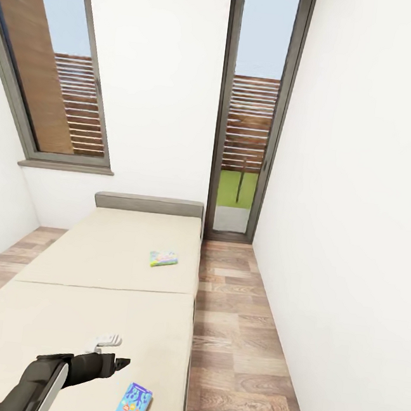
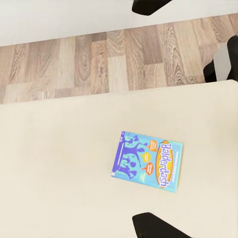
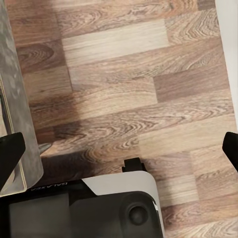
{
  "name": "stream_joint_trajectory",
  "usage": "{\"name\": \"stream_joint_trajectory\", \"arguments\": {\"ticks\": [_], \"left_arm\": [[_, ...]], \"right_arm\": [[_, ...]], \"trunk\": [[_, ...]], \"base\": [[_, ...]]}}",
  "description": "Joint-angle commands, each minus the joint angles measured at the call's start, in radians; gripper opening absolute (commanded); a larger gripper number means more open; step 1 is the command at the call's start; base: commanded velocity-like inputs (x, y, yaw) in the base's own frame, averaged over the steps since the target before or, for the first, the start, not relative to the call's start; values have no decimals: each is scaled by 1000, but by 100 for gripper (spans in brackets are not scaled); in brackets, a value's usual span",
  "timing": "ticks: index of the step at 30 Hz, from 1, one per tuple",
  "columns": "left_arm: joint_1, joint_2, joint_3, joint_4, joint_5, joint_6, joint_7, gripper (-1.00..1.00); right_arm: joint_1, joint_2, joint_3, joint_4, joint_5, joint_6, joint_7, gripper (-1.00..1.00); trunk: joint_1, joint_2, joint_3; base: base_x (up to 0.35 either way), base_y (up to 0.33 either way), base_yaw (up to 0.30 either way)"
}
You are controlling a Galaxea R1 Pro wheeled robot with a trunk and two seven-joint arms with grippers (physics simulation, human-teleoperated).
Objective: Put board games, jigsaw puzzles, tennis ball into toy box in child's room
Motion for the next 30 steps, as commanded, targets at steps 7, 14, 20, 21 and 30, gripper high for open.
{"name": "stream_joint_trajectory", "arguments": {"ticks": [7, 14, 20, 21, 30], "left_arm": [[-1, 0, 2, -1, 0, 6, -2, 100], [-1, 0, 2, -1, -1, 7, 0, 100], [-1, -1, -2, 4, -4, 8, 5, 100], [-1, -2, -7, 6, -4, 8, 9, 100], [-66, -87, -26, 64, -3, -2, 169, 100]], "right_arm": [[0, 0, -2, -2, -9, 5, -3, 100], [0, 0, -2, -6, -9, 4, -3, 100], [0, 1, -2, -8, -10, 4, -3, 100], [0, 0, -2, -8, -10, 4, -3, 100], [0, 1, -3, -7, -11, 11, -3, 100]], "trunk": [[1, -2, -2], [1, -2, -2], [1, -2, -2], [1, -2, -2], [1, -2, -8]], "base": [[1, 0, 0], [0, 0, 0], [0, 0, 0], [0, 0, 0], [0, 0, 0]]}}
